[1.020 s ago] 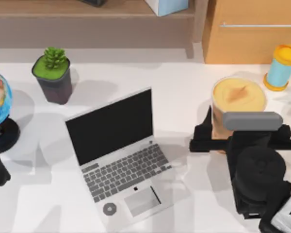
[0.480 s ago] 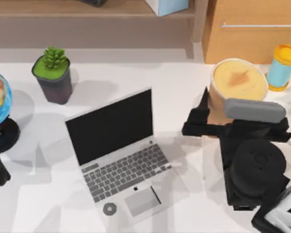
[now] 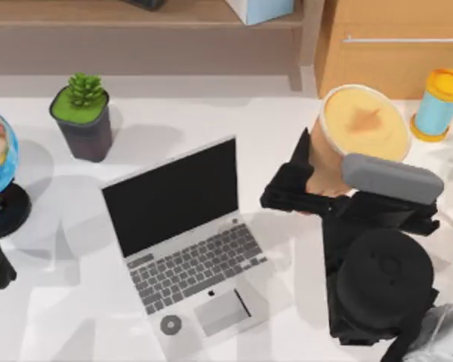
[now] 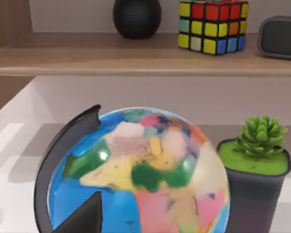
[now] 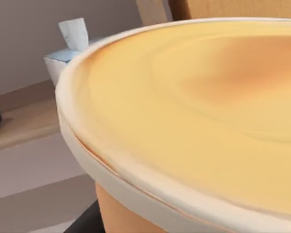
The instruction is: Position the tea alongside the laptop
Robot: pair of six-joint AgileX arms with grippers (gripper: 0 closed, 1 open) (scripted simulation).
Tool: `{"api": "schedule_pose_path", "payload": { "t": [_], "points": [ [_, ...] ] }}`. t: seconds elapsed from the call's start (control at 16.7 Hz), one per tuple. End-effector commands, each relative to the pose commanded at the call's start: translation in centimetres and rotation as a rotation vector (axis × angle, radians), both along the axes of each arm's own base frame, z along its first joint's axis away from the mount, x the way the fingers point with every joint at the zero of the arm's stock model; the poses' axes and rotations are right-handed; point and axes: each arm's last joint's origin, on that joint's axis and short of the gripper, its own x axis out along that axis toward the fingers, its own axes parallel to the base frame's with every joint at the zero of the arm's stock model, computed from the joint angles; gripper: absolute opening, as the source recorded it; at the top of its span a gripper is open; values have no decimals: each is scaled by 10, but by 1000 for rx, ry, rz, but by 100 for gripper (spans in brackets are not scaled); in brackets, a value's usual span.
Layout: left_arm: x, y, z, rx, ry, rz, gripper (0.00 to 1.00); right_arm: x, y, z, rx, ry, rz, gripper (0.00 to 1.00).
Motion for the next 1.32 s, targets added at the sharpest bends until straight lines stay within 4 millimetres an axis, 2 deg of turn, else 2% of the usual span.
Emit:
{"api": "schedule_pose_path", "payload": {
  "t": [0.36, 0.72, 0.96, 1.32],
  "points": [
    [0, 0, 0, 0, 0, 0, 100, -31, 10, 4, -47, 43, 21, 0],
    [0, 0, 0, 0, 0, 0, 100, -57, 10, -14, -222, 108, 41, 0],
    [0, 0, 0, 0, 0, 0, 100, -64, 7, -25, -305, 134, 43, 0],
    [0, 0, 0, 0, 0, 0, 100, -62, 7, -24, -297, 132, 40, 0]
  ]
}}
